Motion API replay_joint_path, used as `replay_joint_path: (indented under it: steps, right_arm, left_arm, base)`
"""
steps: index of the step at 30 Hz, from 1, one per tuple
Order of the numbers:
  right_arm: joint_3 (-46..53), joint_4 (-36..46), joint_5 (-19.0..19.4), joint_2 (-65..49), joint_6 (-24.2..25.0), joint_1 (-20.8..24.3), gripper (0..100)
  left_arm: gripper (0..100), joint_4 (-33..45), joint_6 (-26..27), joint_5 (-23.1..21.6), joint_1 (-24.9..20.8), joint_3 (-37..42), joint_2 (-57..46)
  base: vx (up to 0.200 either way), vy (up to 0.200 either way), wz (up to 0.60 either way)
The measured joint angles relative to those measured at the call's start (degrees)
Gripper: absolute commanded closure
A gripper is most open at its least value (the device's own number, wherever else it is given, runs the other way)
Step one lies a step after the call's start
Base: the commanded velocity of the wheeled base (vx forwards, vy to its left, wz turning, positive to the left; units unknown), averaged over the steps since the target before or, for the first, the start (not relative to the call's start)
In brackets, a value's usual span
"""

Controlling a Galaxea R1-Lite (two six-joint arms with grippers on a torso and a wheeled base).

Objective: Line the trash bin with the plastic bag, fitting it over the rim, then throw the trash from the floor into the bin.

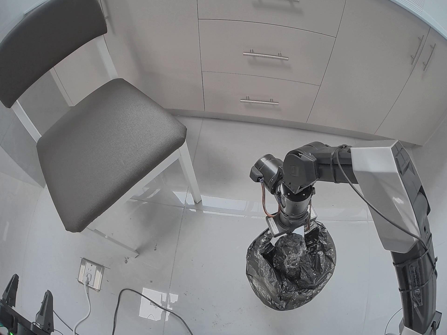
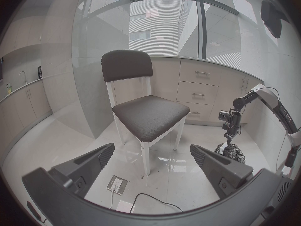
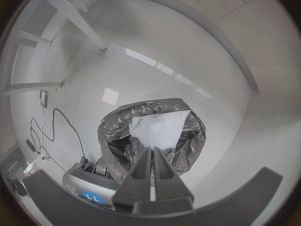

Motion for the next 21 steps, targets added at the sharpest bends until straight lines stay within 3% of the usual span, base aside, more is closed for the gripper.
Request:
replay_joint_path:
  steps: [5,6,21]
  right_arm:
    - [0.0,0.1,0.1,-0.3,0.1,0.0,100]
    - [0.0,0.2,0.0,-0.3,0.1,0.0,0]
    - [0.0,0.7,0.5,-0.8,1.8,1.1,0]
  left_arm:
    - [0,0.0,0.0,0.0,0.0,0.0,0.0]
    - [0,0.0,0.0,0.0,0.0,0.0,0.0]
    - [0,0.0,-0.1,0.0,0.0,0.0,0.0]
  base:
    - [0.0,0.0,0.0]
    - [0.0,0.0,0.0]
    - [0.0,0.0,0.0]
